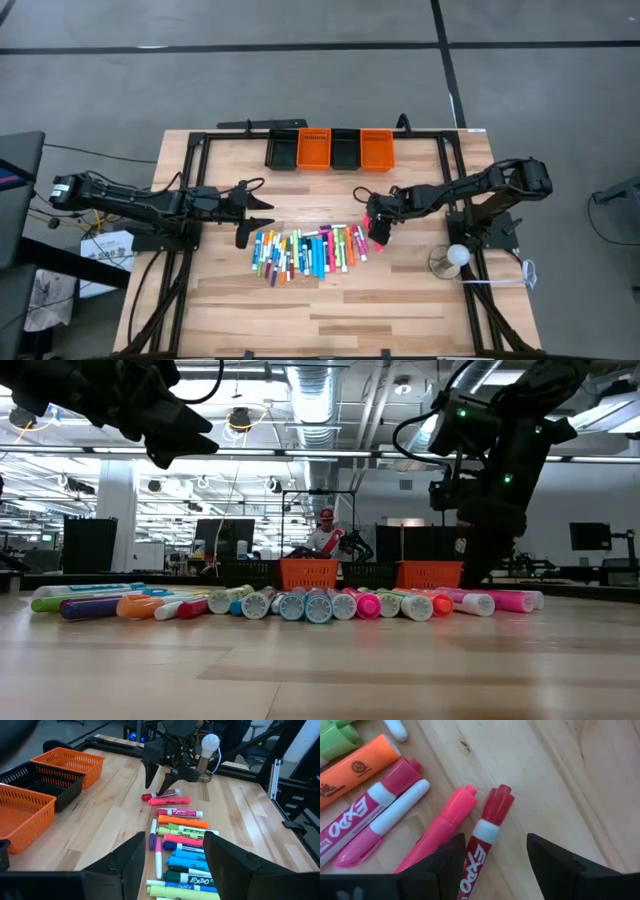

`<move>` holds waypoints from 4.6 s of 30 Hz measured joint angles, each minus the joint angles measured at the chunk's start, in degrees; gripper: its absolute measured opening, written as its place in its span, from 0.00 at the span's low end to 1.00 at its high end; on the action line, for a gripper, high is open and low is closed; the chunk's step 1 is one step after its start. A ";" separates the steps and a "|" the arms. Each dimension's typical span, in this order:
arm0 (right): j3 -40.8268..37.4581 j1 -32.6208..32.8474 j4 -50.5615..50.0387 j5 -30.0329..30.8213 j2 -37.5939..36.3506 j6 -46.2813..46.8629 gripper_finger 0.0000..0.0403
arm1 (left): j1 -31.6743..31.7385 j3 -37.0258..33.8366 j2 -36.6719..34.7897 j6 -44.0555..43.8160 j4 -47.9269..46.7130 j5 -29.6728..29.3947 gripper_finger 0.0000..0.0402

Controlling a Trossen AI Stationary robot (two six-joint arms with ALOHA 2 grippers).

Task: Pick & Place Markers
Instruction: Put the red marker pen into the right orange bin

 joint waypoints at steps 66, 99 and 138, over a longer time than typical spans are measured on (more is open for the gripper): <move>-1.01 1.90 3.98 1.65 0.02 1.61 0.50 | 0.00 0.00 0.00 0.00 0.00 0.00 0.49; -4.31 1.07 7.24 -1.84 0.04 -7.51 0.50 | 0.02 0.00 0.00 -1.09 0.00 -0.02 0.49; -8.00 0.68 11.49 -4.24 -0.09 -5.13 0.12 | 0.02 0.00 -0.01 -1.11 0.42 -0.01 0.49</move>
